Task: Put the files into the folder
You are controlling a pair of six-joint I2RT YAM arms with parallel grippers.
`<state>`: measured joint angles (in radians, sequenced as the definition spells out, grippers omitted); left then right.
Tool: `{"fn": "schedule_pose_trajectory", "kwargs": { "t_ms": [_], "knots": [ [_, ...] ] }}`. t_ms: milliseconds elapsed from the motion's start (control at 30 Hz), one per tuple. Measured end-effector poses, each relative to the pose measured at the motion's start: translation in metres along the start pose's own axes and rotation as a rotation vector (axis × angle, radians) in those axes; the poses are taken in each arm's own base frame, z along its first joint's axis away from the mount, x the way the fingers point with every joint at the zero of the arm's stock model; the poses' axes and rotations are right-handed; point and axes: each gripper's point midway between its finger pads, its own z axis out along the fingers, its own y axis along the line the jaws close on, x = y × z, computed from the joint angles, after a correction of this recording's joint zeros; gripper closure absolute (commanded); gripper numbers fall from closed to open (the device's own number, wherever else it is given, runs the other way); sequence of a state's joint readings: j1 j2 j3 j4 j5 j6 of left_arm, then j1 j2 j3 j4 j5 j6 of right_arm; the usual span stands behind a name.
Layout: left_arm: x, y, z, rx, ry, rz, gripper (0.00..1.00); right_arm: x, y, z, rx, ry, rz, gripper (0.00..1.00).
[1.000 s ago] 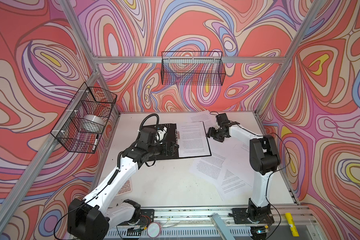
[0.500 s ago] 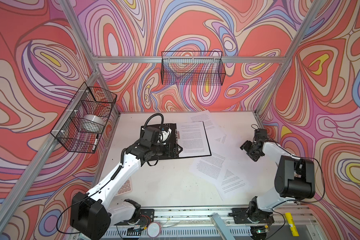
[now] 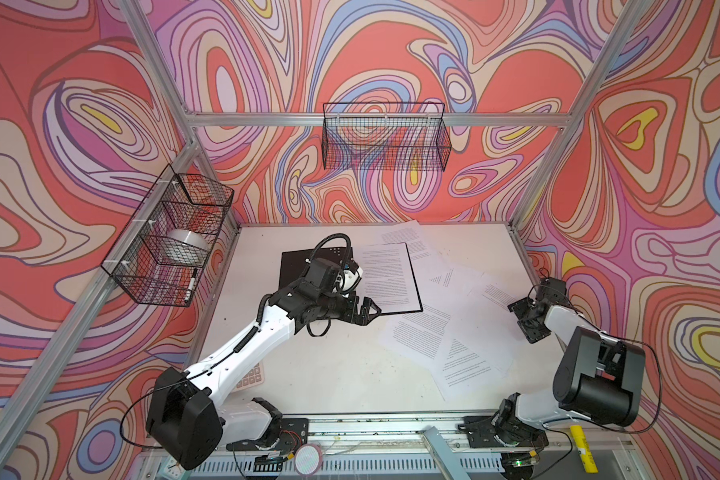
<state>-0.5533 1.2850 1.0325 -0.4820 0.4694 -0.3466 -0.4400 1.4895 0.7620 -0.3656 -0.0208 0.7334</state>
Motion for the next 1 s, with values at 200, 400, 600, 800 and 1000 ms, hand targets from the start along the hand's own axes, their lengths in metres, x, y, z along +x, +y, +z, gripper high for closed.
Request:
{"fn": "schedule_pose_trajectory", "kwargs": {
  "t_ms": [200,400,600,800,1000],
  "knots": [
    [-0.005,-0.007,-0.002,0.013,-0.01,-0.012,0.0,0.0,0.008,0.007,-0.045,0.009,-0.007,0.18],
    [-0.021,-0.017,-0.005,0.035,-0.04,-0.023,0.0,0.0,0.024,0.015,-0.134,0.029,-0.024,0.2],
    [-0.037,-0.033,0.012,0.069,-0.024,-0.017,0.0,-0.002,0.057,0.024,-0.285,0.058,-0.063,0.21],
    [-0.043,-0.061,0.048,0.104,0.04,0.027,0.01,0.021,0.09,0.026,-0.374,0.105,-0.161,0.22],
    [-0.038,-0.084,0.097,0.126,0.124,0.04,0.02,0.061,0.114,0.02,-0.425,0.183,-0.252,0.22]
  ]
}}
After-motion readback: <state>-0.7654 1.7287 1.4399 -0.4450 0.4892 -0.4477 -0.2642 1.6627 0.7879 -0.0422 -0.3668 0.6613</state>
